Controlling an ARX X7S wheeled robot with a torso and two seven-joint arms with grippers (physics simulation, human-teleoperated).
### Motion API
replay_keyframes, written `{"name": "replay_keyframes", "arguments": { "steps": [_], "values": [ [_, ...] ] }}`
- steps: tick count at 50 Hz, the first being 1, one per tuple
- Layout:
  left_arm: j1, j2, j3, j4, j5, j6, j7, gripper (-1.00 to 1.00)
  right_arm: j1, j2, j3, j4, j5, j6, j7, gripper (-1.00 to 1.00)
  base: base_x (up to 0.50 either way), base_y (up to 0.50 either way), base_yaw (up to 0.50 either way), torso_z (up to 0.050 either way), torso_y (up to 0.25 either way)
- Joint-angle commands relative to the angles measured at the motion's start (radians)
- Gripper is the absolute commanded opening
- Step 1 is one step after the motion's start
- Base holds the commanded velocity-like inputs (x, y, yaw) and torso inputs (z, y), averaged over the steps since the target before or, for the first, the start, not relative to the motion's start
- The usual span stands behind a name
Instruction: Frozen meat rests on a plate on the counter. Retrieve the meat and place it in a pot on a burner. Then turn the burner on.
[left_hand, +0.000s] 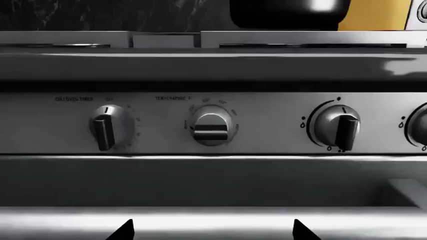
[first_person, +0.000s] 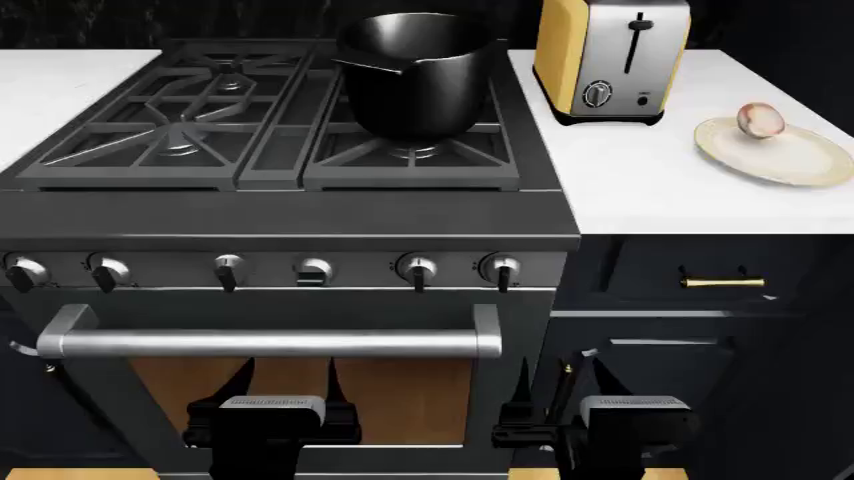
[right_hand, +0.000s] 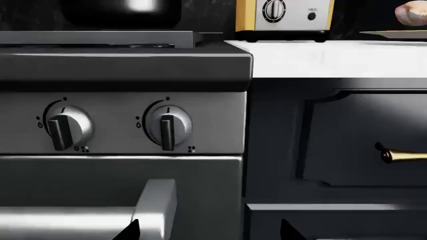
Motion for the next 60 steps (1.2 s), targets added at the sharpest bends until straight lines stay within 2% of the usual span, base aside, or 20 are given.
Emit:
{"name": "replay_keyframes", "arguments": {
  "steps": [1,6,34,60],
  "values": [
    [0.002,-0.017,0.017,0.003,-0.019,0.000,-0.013,1.00,-0.002,0.016,-0.023,-0.003,0.018,-0.003,0.014,1.00,0.00,0.00,0.00,0.000,0.000],
    [0.023,-0.042,0.035,0.035,-0.091,0.020,0.025,1.00,-0.004,0.034,-0.050,-0.003,0.052,-0.007,0.012,1.00,0.00,0.00,0.00,0.037,0.000],
    [0.032,-0.087,0.089,0.035,-0.133,0.031,-0.006,1.00,-0.014,0.077,-0.089,-0.033,0.159,0.007,0.035,1.00,0.00,0.00,0.00,0.050,0.000],
    [0.031,-0.114,0.121,0.033,-0.161,0.039,-0.033,1.00,-0.008,0.103,-0.115,-0.030,0.209,0.016,0.058,1.00,0.00,-0.50,0.00,0.050,0.000]
  ]
}}
